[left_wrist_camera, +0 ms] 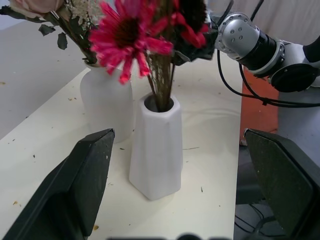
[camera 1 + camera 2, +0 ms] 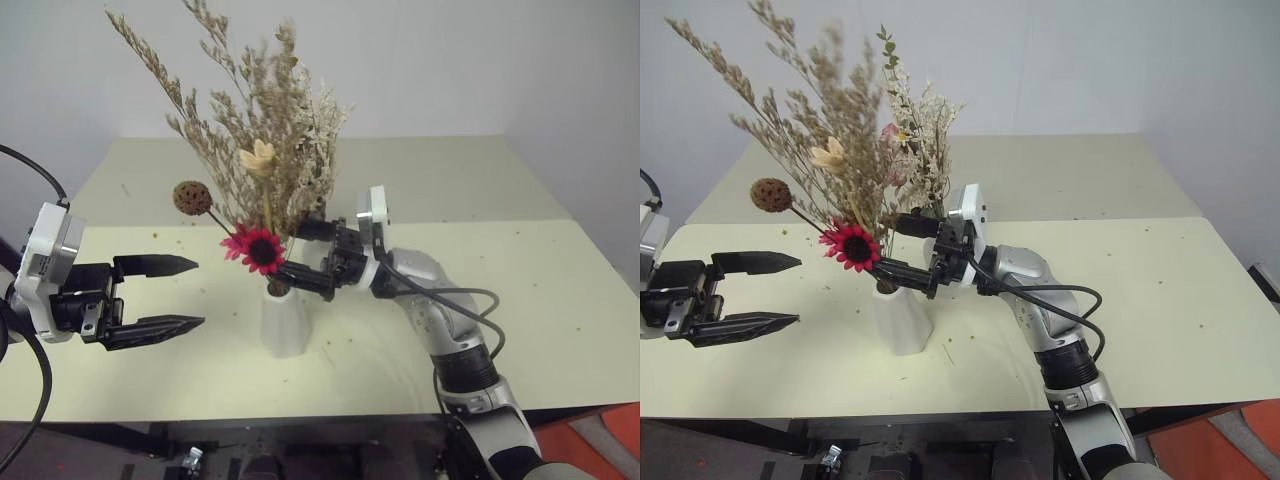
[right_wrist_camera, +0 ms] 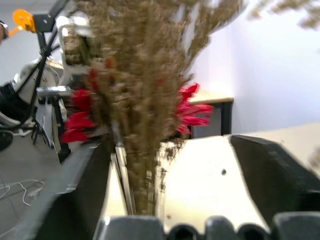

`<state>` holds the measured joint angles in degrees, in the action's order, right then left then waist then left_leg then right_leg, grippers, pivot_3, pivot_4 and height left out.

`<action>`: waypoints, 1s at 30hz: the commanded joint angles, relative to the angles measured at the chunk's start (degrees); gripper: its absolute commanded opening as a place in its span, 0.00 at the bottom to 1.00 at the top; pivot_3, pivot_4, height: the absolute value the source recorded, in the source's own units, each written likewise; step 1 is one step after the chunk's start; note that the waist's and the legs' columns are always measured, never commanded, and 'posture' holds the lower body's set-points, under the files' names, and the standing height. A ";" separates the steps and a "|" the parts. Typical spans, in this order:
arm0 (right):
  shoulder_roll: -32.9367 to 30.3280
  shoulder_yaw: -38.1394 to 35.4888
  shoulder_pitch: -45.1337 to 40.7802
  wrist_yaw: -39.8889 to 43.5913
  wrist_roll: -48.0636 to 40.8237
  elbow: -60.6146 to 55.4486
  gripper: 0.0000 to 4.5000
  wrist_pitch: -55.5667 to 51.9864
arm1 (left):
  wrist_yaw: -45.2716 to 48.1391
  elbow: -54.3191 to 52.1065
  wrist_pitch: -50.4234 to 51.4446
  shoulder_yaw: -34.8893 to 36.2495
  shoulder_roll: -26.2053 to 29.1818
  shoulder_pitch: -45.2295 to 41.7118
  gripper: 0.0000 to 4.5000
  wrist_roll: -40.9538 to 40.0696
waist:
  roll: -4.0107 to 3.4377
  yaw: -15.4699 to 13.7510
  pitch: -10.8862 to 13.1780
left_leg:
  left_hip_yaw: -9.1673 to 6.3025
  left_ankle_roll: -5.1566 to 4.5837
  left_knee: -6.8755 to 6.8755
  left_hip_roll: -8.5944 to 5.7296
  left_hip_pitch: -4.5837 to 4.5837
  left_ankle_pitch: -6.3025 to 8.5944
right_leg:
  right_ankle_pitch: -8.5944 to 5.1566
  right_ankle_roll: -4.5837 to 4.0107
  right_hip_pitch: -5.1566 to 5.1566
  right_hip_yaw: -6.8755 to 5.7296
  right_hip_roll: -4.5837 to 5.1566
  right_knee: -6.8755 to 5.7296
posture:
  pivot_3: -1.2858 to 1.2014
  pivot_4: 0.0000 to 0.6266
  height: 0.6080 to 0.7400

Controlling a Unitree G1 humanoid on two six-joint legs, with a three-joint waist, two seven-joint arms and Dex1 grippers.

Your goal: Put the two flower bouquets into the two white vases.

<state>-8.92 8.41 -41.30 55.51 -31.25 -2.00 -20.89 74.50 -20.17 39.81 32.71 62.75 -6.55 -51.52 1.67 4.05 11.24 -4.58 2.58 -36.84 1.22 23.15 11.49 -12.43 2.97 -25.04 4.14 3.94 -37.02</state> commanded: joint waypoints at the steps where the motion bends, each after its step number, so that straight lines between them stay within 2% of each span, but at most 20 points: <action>1: -1.98 -1.95 -0.17 1.39 -0.18 -1.56 0.99 2.02 | 0.31 0.18 -1.21 0.17 1.21 -1.36 1.00 0.42 | 0.00 0.00 0.00 | 0.00 0.00 0.00 0.01 0.00 0.00 | 0.00 0.00 0.00 0.00 -0.01 0.00 | 0.52 0.24 1.00; 7: -11.25 -4.29 0.86 5.67 0.40 -2.67 0.99 2.63 | 0.84 1.03 -1.75 -0.71 1.05 -1.88 1.00 0.96 | 0.01 -0.25 0.00 | 0.00 0.00 0.00 0.00 0.02 0.00 | -0.01 0.00 0.00 0.00 0.01 0.02 | 0.52 0.24 1.00; 11: -15.23 -5.39 0.75 7.92 0.06 -2.34 0.99 2.43 | 1.00 1.67 -2.44 -2.04 0.65 -2.49 1.00 1.34 | 0.02 -0.10 -0.01 | 0.01 0.00 0.00 0.02 0.00 0.00 | -0.06 0.08 0.01 0.00 -0.03 0.01 | 0.52 0.24 1.00; 22: -14.32 -4.88 -0.99 8.32 0.12 -3.96 0.99 2.65 | 1.12 2.86 -3.44 -4.90 0.03 -4.84 1.00 1.78 | 0.02 -0.04 -0.01 | 0.02 0.00 0.00 0.41 0.00 0.00 | -0.01 -0.03 0.00 0.02 -0.41 0.07 | 0.52 0.24 1.00; 30: -21.15 -7.05 -0.20 12.79 1.50 0.00 0.99 3.53 | 0.88 1.99 -2.65 -2.48 0.37 -2.71 1.00 1.39 | 0.02 -0.12 -0.01 | 0.03 0.01 0.00 0.52 0.00 0.01 | 0.00 -0.09 0.00 0.00 -0.52 0.10 | 0.52 0.24 1.00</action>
<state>-28.80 3.65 -41.32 67.13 -29.87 -1.76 -19.00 75.27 -17.16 37.48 27.63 62.63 -9.32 -49.60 1.69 3.93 11.24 -4.55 2.58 -36.84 1.75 23.15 11.50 -12.44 2.86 -25.05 4.13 3.42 -36.92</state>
